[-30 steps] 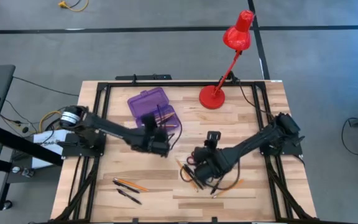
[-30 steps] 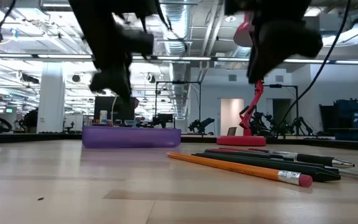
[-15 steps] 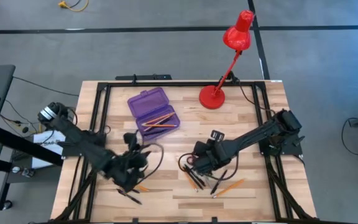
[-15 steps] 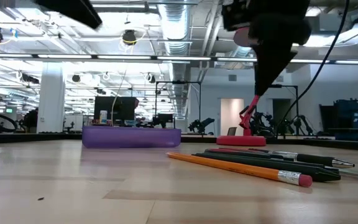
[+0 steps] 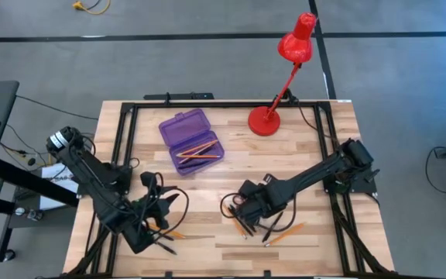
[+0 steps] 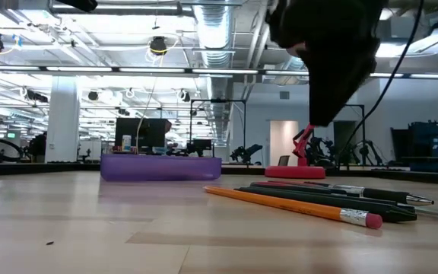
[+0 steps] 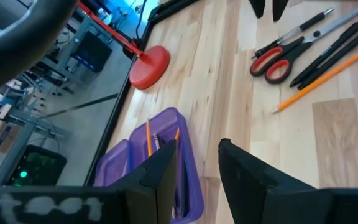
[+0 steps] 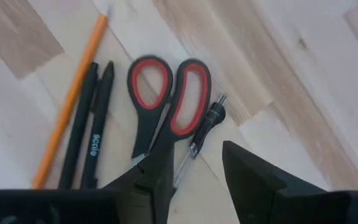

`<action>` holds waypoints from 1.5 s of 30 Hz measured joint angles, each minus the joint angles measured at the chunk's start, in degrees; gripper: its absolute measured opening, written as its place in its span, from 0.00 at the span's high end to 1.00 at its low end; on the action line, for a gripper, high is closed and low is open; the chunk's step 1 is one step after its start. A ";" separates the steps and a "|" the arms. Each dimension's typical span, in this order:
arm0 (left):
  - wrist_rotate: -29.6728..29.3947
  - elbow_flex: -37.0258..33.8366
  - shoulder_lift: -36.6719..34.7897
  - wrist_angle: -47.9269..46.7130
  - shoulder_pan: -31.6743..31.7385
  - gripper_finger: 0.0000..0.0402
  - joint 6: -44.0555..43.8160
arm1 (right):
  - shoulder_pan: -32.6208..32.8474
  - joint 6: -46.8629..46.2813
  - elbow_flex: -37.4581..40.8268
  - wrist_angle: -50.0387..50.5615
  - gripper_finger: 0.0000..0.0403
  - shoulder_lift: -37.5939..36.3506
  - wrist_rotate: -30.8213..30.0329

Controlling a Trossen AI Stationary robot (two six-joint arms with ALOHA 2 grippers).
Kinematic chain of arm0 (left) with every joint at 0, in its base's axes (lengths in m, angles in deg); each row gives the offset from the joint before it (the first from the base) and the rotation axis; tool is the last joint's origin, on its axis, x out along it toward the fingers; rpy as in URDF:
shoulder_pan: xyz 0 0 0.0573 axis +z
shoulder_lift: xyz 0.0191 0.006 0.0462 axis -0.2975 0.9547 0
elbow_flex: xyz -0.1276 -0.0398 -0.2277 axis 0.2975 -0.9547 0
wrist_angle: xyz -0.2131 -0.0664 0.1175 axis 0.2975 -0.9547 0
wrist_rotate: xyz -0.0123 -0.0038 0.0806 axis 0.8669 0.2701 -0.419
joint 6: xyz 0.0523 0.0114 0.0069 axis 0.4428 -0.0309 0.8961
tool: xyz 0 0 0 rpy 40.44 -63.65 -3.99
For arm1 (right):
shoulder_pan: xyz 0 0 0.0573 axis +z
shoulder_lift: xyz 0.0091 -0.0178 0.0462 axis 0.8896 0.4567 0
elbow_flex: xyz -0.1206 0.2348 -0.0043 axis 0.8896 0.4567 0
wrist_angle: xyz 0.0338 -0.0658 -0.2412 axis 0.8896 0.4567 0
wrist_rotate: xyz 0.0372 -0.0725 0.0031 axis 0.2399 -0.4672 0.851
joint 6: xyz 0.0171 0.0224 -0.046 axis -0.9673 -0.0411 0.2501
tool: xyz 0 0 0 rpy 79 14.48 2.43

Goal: Pick & place school supplies into a supply box
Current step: Put the transparent pen into the purple supply box

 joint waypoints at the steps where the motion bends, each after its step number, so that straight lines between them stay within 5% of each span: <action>1: 0.11 0.00 0.00 0.03 -0.11 0.73 -0.01 | 0.00 0.04 0.00 0.10 0.65 0.63 0.39; 12: 0.25 0.00 0.04 0.10 -0.44 0.73 -0.75 | -1.28 -1.50 0.80 3.97 0.50 6.48 4.23; 20: -0.94 0.00 0.07 -0.19 -0.42 0.73 -0.71 | -2.12 0.22 5.78 -3.91 0.52 6.14 7.12; 31: -2.27 0.00 0.07 -1.14 -0.42 0.73 -1.10 | -2.40 3.51 8.28 -7.79 0.63 5.87 10.14; 45: -2.12 0.00 0.07 -1.07 -0.42 0.73 -2.49 | -2.38 11.14 8.31 -8.26 0.97 6.34 9.63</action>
